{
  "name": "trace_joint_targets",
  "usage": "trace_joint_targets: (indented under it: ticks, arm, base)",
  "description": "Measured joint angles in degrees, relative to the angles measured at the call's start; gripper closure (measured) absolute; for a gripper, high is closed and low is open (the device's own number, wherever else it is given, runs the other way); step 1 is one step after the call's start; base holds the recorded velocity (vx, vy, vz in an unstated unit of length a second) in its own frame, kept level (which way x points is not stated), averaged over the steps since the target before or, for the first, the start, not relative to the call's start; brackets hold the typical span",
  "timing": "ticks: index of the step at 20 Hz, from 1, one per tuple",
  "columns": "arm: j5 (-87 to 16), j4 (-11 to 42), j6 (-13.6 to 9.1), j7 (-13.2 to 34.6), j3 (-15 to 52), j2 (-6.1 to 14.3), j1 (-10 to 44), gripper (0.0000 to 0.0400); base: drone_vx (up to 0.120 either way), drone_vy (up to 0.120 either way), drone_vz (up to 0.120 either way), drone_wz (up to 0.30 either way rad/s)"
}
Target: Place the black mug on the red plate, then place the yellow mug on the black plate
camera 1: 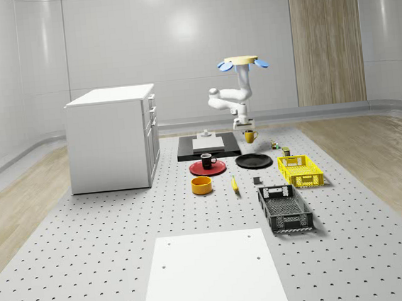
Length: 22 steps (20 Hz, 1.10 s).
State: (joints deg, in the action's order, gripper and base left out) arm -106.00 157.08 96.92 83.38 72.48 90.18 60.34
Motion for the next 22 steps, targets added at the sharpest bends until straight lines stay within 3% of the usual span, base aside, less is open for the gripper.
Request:
trace_joint_targets:
  ticks: [2, 9, 22]
  arm:
    - [0.01, 0.00, 0.02, 0.01, 0.00, 0.02, 0.01, 0.0290]
    - [0.04, -0.01, 0.10, 0.02, 0.00, 0.10, 0.03, 0.0290]
    - [0.09, -0.01, 0.20, 0.05, 0.01, 0.22, 0.07, 0.0290]
  base:
    - [0.120, 0.000, 0.000, 0.000]
    - [0.120, 0.000, -0.120, 0.000]
    - [0.120, 0.000, -0.003, 0.000]
